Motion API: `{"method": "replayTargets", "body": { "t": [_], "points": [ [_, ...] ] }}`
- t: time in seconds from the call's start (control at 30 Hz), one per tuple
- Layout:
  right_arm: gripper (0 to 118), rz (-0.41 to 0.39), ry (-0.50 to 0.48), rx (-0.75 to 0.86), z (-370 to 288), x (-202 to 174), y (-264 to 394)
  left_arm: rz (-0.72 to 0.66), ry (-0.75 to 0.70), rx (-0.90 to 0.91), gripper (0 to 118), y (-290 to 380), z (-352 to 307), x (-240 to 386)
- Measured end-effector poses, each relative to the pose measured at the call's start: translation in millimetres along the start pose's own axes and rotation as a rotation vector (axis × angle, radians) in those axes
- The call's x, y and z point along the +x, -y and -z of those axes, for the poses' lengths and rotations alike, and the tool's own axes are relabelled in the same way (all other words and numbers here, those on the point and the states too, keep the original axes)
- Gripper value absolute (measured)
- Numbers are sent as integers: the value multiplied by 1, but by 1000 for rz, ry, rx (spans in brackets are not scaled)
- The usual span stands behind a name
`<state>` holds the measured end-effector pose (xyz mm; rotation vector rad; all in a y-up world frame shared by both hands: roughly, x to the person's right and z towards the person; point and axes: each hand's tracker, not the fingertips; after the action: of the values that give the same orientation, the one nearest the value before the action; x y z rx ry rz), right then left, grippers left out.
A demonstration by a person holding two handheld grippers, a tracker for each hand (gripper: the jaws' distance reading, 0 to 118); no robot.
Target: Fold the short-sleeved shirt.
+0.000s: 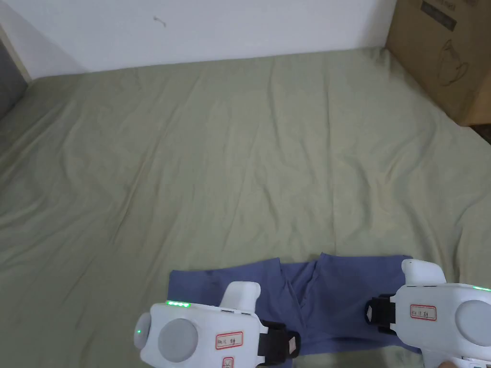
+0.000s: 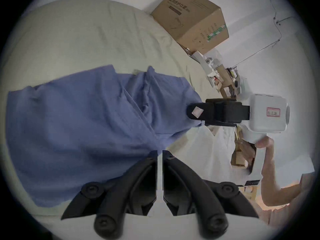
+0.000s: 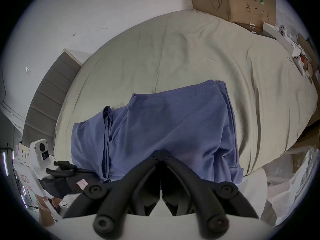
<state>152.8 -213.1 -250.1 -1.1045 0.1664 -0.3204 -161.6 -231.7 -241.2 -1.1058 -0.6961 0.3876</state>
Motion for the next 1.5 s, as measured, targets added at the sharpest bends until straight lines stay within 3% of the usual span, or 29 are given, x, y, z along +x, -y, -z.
{"method": "replayTargets", "body": {
  "t": [0.37, 0.43, 0.5, 0.53, 0.6, 0.93, 0.97, 1.0, 1.03, 1.07, 1.1, 1.2, 1.33, 1.5],
  "points": [
    [0, -28, 6, -1, -2, -18, -6, -350, -92, 320, 9, 22, -116, -132],
    [0, -34, 8, -7, 1, -22, -8, -415, -64, 346, 47, 31, -125, -152],
    [0, -44, 13, -15, 5, -25, -11, -468, -10, 343, 95, 37, -126, -168],
    [0, -49, 16, -19, 7, -27, -12, -483, -3, 331, 108, 38, -124, -174],
    [0, -56, 21, -25, 8, -31, -12, -479, 35, 313, 113, 39, -113, -169],
    [0, -81, 41, -49, 16, -44, -15, -503, 330, 303, 113, 20, -61, -183],
    [0, -82, 43, -52, 17, -45, -16, -499, 349, 284, 108, 17, -58, -191],
    [0, -81, 45, -53, 16, -45, -16, -509, 342, 278, 78, 15, -58, -193],
    [0, -84, 45, -57, 16, -46, -16, -526, 287, 249, 38, 14, -57, -195],
    [0, -89, 48, -59, 16, -47, -16, -497, 183, 216, 12, 13, -56, -198],
    [0, -92, 50, -60, 16, -47, -16, -479, 143, 196, 12, 14, -56, -198],
    [0, -97, 56, -59, 14, -49, -17, -509, 275, 218, 11, 15, -66, -201],
    [0, -92, 61, -51, 9, -52, -21, -404, 164, 192, 11, 5, -85, -194],
    [0, -91, 48, -31, 6, -54, -22, -395, 77, 229, 11, 4, -137, -217]
  ]
}}
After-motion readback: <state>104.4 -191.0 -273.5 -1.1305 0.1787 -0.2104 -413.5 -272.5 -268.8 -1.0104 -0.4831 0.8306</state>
